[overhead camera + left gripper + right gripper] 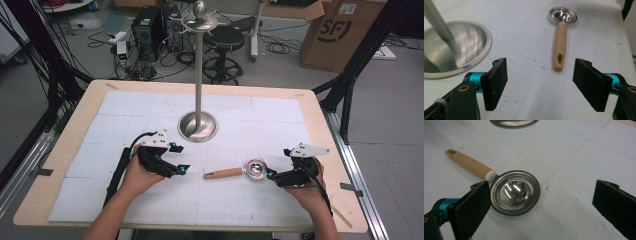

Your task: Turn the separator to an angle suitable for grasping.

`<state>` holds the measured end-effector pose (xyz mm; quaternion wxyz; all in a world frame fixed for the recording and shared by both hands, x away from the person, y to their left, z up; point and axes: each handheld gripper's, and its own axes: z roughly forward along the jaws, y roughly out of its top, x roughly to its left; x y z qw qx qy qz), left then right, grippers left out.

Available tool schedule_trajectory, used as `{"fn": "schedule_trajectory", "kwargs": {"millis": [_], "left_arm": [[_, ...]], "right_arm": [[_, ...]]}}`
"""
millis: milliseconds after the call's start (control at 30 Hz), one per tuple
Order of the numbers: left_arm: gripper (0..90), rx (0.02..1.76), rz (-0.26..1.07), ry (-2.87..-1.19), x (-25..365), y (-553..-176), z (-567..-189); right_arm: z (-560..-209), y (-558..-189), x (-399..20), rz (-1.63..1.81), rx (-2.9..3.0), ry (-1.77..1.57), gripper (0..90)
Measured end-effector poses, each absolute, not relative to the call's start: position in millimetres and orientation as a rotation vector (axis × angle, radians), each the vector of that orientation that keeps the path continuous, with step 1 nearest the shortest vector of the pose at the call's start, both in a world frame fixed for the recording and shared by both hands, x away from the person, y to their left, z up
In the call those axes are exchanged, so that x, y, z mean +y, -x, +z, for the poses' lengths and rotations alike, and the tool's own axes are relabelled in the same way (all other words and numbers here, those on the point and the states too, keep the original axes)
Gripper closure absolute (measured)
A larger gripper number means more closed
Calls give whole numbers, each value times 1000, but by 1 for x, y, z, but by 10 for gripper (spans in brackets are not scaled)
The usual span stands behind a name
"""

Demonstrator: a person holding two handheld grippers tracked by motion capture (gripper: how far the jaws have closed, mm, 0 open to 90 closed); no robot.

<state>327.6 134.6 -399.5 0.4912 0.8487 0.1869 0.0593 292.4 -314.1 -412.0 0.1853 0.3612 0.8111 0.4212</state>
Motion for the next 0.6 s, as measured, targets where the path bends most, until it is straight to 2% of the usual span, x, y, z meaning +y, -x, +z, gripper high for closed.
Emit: {"fn": "schedule_trajectory", "kwargs": {"millis": [400, 600], "left_arm": [[169, 515, 192, -1988, 174, -328, -394], [74, 551, 203, -1957, 183, -333, -398]], "right_arm": [[-412, -292, -313, 1184, 2299, -1003, 7], [-412, -294, -314, 1185, 2295, -1012, 7]]}}
